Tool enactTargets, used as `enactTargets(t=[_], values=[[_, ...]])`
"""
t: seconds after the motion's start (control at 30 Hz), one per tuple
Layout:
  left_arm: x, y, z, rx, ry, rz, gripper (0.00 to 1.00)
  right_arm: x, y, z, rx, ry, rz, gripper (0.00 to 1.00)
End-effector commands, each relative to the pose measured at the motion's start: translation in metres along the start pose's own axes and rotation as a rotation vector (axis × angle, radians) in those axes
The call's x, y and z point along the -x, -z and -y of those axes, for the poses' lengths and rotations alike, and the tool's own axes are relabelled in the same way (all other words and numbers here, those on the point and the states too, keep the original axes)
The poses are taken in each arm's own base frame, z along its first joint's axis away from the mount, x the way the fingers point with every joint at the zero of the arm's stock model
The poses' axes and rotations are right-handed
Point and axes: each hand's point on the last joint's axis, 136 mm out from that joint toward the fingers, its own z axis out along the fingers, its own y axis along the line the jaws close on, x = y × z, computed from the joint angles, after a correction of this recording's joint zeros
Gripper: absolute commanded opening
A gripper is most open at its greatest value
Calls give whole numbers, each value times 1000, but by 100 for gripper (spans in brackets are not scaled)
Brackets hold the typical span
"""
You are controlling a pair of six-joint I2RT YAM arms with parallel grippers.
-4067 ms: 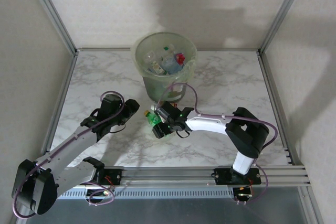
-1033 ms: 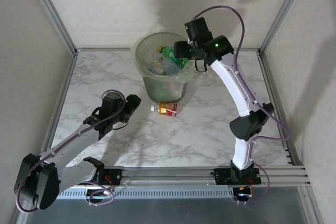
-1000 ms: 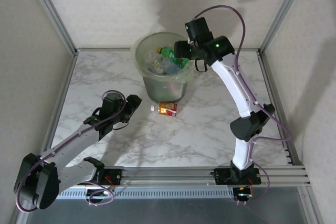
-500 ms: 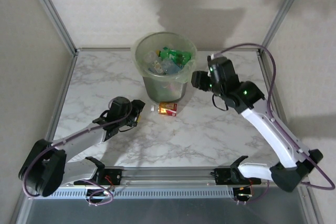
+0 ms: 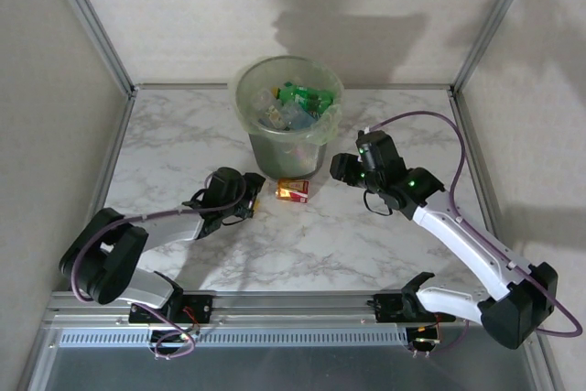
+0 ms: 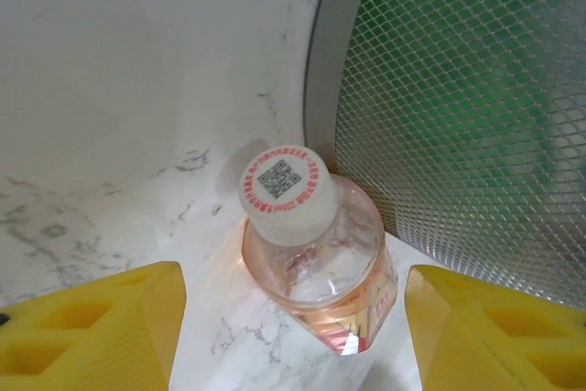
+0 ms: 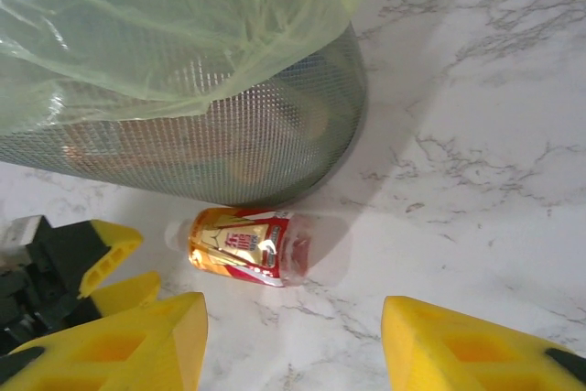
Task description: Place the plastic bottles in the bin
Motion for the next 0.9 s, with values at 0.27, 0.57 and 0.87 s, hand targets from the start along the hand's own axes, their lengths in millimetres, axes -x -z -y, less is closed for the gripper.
enactTargets(t=[0.27,0.57,0.87], values=[[-5,-22,22,-59,19,-29,62,-4,3,-1,46,-29,19,53],[-5,-34,18,-37,29,-33,59,-8,4,3,44,-40,17,53],[-3,-44,10,-8,32,-27,56,-10,6,5,45,-45,22,52]])
